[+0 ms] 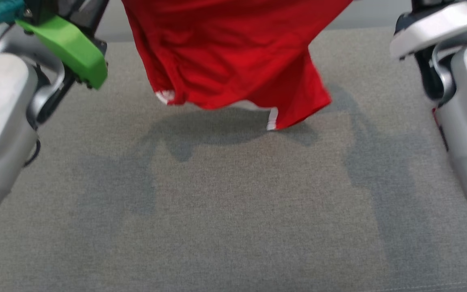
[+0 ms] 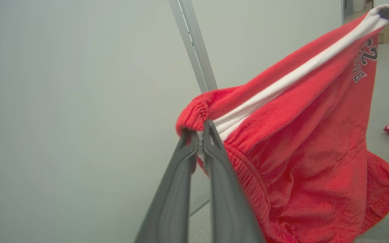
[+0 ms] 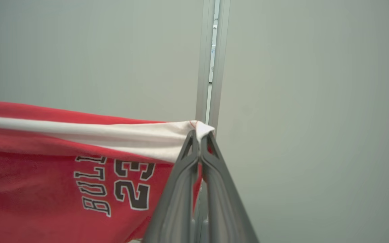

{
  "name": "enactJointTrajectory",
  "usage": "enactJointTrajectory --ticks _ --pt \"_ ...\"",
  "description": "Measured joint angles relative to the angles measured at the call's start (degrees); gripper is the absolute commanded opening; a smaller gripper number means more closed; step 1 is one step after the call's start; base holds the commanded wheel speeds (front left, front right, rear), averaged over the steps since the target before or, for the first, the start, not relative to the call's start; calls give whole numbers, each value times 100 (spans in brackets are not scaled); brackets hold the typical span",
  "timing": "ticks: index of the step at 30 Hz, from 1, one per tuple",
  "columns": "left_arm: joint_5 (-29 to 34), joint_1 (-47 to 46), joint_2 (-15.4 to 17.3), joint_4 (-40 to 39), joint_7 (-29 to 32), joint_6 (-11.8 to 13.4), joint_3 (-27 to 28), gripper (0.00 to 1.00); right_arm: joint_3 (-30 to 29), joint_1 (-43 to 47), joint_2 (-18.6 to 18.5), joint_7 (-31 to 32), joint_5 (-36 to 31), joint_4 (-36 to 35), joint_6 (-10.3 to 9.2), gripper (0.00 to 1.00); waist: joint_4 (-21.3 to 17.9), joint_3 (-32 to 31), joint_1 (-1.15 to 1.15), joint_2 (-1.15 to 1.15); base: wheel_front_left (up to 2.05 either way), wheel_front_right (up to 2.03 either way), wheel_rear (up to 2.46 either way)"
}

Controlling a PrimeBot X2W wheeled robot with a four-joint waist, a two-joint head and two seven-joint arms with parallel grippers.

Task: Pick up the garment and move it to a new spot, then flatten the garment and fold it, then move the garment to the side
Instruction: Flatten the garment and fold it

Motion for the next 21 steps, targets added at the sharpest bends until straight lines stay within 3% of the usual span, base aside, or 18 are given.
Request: enactJointTrajectory --ticks 7,12,17,21 --pt "318 -1501 -140 880 -684 -2 -230 0 -283 -1752 -25 0 -510 656 2 0 26 905 1 0 0 0 0" --pt "711 -2338 -367 1337 -1020 4 -35 0 -717 -2583 5 0 -1122 520 3 0 11 1436 1 0 0 0 0" --pt "949 -2421 -425 1149 -1042 7 408 0 -719 -2699 75 -1 -1357 307 2 0 -40 1827 1 0 0 0 0" --pt "990 -1633 -464 1044 -1056 5 537 0 -492 -1981 8 0 -995 98 2 0 -105 2159 1 0 0 0 0"
